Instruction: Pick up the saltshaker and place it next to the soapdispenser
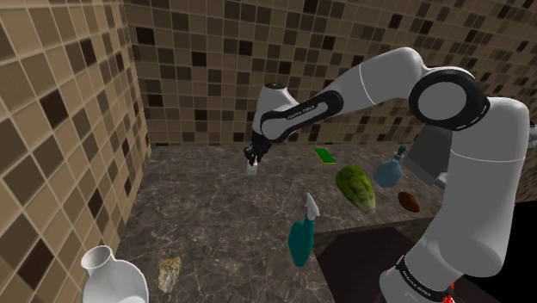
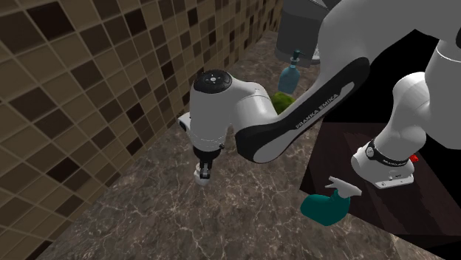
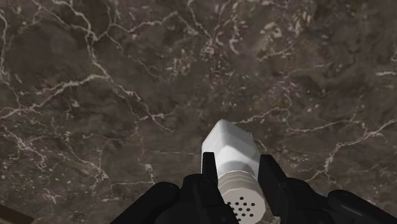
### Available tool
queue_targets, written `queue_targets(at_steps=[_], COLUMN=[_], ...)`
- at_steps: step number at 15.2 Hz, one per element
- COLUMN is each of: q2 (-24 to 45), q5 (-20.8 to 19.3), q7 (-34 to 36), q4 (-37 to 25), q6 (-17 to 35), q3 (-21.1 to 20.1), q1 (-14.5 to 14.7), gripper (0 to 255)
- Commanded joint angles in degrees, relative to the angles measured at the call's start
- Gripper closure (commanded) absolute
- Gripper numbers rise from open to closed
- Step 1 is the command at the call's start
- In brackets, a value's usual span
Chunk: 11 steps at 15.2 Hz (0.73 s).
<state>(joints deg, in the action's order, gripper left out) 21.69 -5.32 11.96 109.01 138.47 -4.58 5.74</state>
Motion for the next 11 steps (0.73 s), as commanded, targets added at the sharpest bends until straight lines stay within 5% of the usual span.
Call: queue_targets(at_steps=[1,11], q2=[-1.07,-4.91], q5=[0.18,0.95], q7=[-0.15,-0.83], q4=[-0.09,-2.77], q6=[-1.18,-7.67], q3=[-0.09,-0.40], q1=[-0.06,-0.25], gripper=[255,255])
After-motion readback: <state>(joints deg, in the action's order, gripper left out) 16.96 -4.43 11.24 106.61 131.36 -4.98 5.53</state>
